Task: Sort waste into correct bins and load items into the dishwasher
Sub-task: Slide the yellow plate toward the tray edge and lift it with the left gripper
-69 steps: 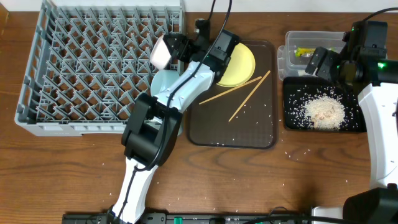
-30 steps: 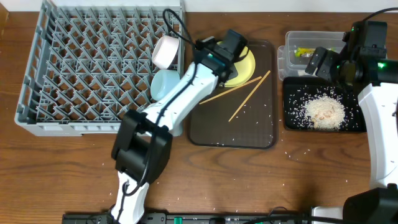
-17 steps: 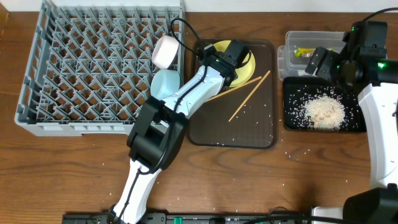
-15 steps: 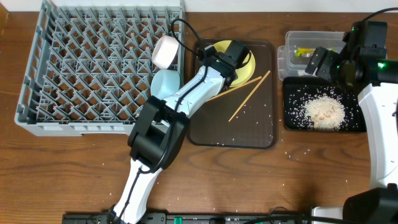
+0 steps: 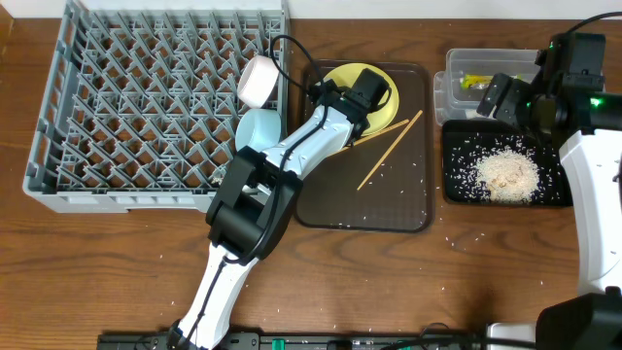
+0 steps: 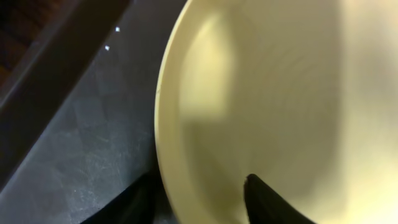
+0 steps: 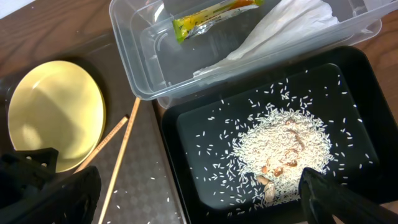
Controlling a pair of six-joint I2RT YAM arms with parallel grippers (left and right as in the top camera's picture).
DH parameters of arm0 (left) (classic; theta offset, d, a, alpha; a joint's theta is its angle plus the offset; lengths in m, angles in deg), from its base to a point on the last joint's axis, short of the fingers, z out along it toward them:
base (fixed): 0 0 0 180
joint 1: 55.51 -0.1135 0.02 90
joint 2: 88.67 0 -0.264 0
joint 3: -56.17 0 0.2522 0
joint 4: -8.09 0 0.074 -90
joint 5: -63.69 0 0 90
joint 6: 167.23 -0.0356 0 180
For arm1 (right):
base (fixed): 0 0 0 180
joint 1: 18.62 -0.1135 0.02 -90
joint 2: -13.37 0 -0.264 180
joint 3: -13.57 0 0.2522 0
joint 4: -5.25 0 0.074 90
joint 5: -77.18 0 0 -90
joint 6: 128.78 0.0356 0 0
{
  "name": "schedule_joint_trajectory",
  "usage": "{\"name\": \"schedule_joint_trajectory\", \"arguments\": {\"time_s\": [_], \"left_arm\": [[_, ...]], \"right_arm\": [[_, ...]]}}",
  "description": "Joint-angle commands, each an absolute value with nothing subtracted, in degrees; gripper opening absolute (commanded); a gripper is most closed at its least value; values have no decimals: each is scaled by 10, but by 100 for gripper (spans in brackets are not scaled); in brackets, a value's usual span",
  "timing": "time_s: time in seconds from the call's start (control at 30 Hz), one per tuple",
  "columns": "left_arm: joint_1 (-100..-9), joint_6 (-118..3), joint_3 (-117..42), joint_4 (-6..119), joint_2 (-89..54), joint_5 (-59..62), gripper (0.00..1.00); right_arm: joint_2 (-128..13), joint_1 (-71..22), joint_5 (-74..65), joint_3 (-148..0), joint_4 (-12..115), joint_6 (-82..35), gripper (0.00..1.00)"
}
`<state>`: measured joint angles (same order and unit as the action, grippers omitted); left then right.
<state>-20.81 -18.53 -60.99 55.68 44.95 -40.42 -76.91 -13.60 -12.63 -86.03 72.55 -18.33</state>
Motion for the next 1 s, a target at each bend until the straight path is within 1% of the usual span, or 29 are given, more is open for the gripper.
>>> {"name": "schedule_joint_trajectory", "arguments": {"time_s": [0.0,0.2,0.43,0.47,0.57,0.7,0.8,0.83,0.9,0.97], "left_arm": [[-210,-180,-601,563,460,-409,45],[-210,-180,-570,558,462,-389,43],[-210,-193,-536,547,462,-326,32],[-210,-212,-534,545,462,-310,29],[-210,-253,-534,538,462,-284,25],[-210,-287,-534,526,462,-253,22],[-210,-288,-534,524,462,-253,21],[-210,-288,-534,524,462,-253,19],[-212,-288,-534,520,462,-254,10],[-215,-287,-534,517,462,-254,8]], "right_arm": [[-770,-136,-132,-863,726,-176,99],[-770,-136,-132,-863,726,-176,99],[-770,-136,-132,-863,726,-176,99],[-770,-136,-132,-863,726,-176,99],[-770,-136,-132,-863,726,-176,99],[-770,-136,-132,-863,726,-176,99],[-770,-136,-132,-863,726,-176,99],[-770,-136,-132,-863,726,-176,99],[-770,-136,-132,-863,726,-176,99],[-770,-136,-132,-863,726,-176,99]]}}
